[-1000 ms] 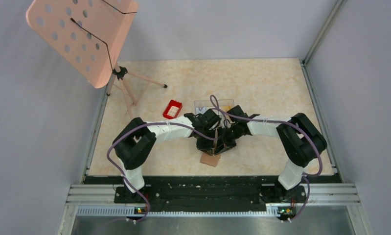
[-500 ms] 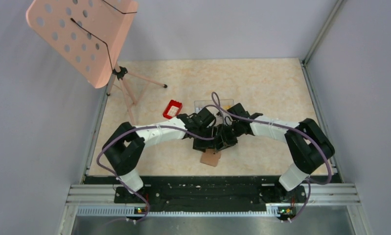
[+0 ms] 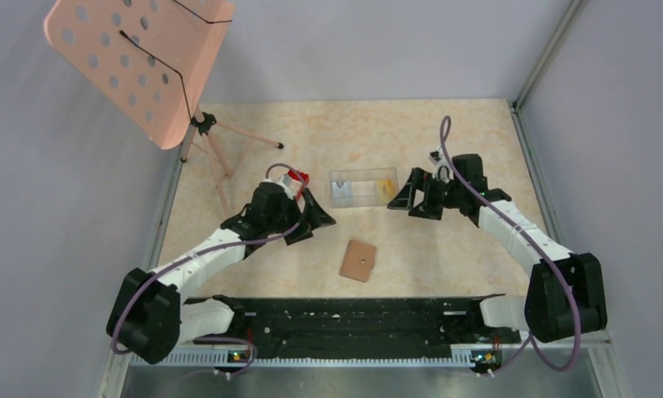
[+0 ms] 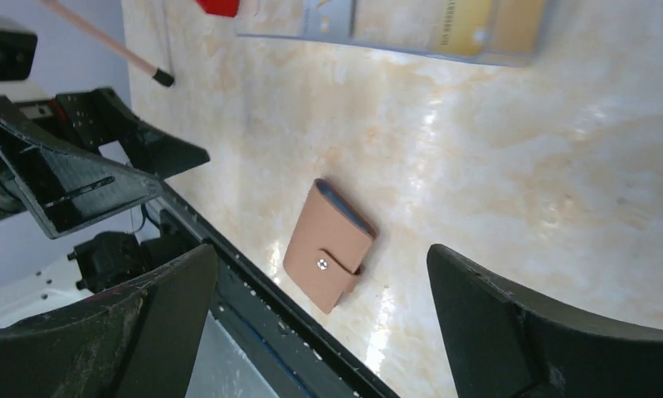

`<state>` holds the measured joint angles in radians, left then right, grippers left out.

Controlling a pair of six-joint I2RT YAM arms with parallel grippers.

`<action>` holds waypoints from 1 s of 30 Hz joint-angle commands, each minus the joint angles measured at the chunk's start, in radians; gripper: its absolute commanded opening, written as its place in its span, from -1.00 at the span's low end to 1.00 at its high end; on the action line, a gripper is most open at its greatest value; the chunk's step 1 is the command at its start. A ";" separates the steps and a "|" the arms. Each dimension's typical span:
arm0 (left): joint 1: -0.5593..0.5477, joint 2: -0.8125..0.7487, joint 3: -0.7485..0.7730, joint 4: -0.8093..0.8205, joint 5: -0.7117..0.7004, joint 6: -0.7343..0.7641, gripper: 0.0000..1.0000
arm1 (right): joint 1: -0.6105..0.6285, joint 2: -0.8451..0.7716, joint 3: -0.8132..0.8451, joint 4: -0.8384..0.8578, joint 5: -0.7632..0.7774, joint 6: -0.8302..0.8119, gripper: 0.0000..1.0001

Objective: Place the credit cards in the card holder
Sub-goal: Reset both arms

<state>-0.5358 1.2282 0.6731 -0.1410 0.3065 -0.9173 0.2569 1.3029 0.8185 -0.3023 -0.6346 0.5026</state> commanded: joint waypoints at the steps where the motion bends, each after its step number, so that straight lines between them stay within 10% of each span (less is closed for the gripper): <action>1: 0.081 -0.138 -0.080 0.126 0.051 -0.035 0.98 | -0.100 -0.071 -0.059 0.025 -0.044 0.037 0.97; 10: 0.128 -0.330 -0.067 -0.065 -0.400 0.140 0.98 | -0.154 -0.234 -0.082 -0.084 0.317 -0.050 0.97; 18: 0.129 -0.455 -0.182 0.190 -0.800 0.510 0.98 | -0.154 -0.398 -0.219 0.091 0.696 -0.130 0.97; 30: 0.302 -0.259 -0.312 0.568 -0.708 0.833 0.98 | -0.154 -0.384 -0.543 0.689 0.937 -0.340 0.94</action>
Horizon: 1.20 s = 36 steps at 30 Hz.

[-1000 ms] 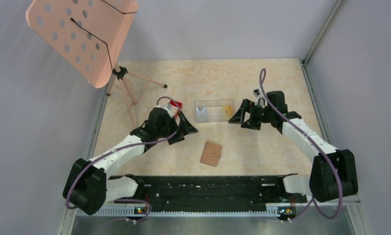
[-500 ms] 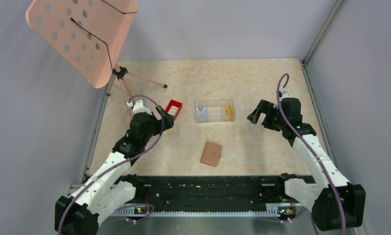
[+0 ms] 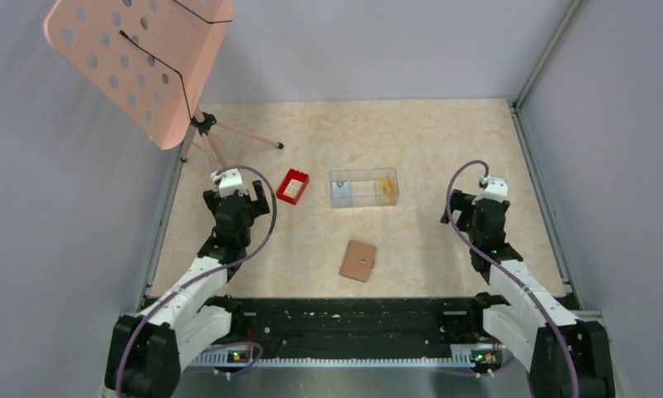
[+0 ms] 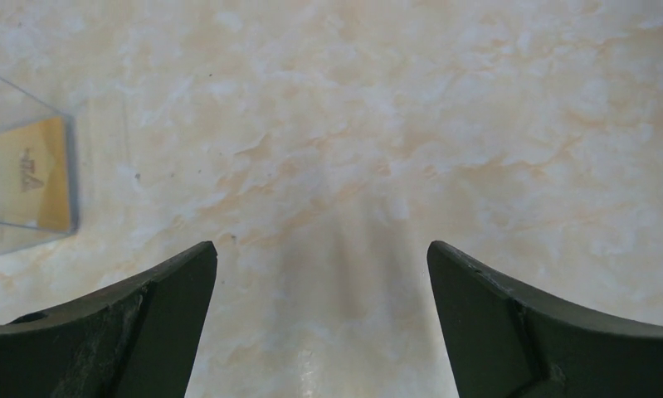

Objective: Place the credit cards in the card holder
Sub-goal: Reset both arms

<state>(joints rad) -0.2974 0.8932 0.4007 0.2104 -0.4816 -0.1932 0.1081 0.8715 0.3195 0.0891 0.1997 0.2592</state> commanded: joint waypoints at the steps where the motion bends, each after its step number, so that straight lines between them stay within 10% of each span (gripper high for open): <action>1: 0.080 0.112 -0.057 0.275 0.092 0.123 0.98 | -0.005 0.065 -0.073 0.373 0.108 -0.124 0.93; 15: 0.287 0.544 -0.036 0.718 0.271 0.160 0.90 | -0.070 0.504 -0.160 1.095 0.179 -0.150 0.98; 36: 0.344 0.573 -0.090 0.833 0.374 0.153 0.98 | -0.090 0.579 -0.149 1.144 0.015 -0.194 0.97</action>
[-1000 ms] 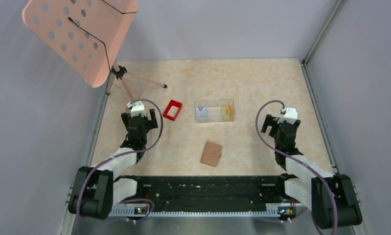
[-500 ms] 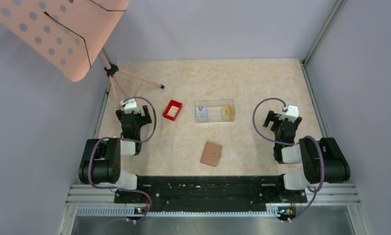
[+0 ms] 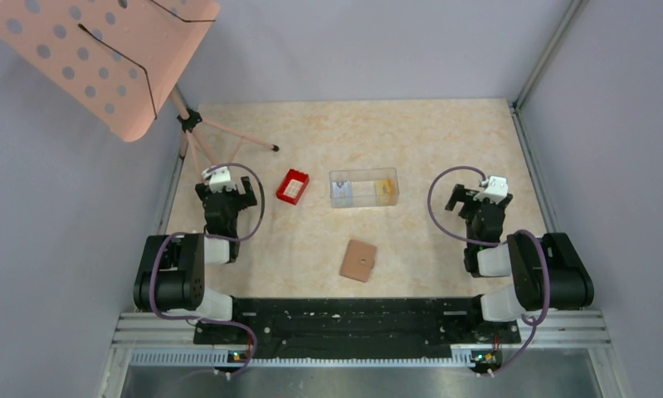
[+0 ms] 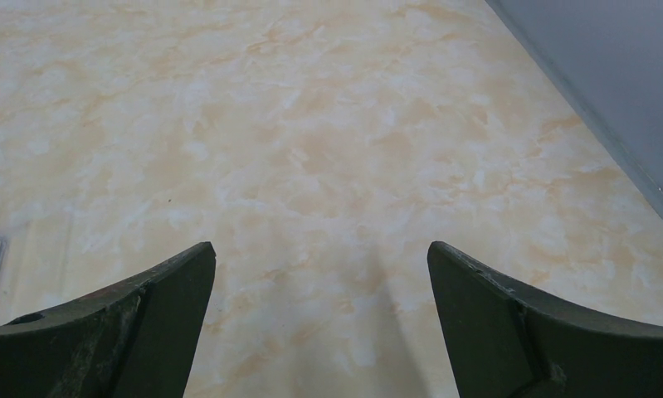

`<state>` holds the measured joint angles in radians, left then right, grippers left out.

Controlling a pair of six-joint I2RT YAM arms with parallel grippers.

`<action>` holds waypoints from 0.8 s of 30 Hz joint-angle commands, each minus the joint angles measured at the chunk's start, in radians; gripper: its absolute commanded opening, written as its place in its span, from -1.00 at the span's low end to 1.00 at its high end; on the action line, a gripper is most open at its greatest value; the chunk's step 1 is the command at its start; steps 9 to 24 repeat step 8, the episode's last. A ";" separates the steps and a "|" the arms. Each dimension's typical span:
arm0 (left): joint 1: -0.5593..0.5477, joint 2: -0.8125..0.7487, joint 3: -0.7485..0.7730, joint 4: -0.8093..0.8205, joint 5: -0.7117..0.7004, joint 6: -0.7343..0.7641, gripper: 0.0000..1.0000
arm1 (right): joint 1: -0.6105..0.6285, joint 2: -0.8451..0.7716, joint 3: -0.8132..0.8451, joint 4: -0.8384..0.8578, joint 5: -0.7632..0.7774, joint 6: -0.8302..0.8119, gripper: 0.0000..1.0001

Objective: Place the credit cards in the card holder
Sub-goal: Reset both arms

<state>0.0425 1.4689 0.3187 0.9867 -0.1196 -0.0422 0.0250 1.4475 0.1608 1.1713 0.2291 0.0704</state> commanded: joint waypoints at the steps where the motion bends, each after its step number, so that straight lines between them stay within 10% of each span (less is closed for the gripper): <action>1: 0.004 -0.002 -0.009 0.056 0.012 0.002 0.98 | -0.007 0.003 0.009 0.062 -0.015 -0.005 0.98; 24: 0.005 -0.002 -0.007 0.051 0.012 0.001 0.98 | -0.007 0.002 0.009 0.062 -0.016 -0.005 0.97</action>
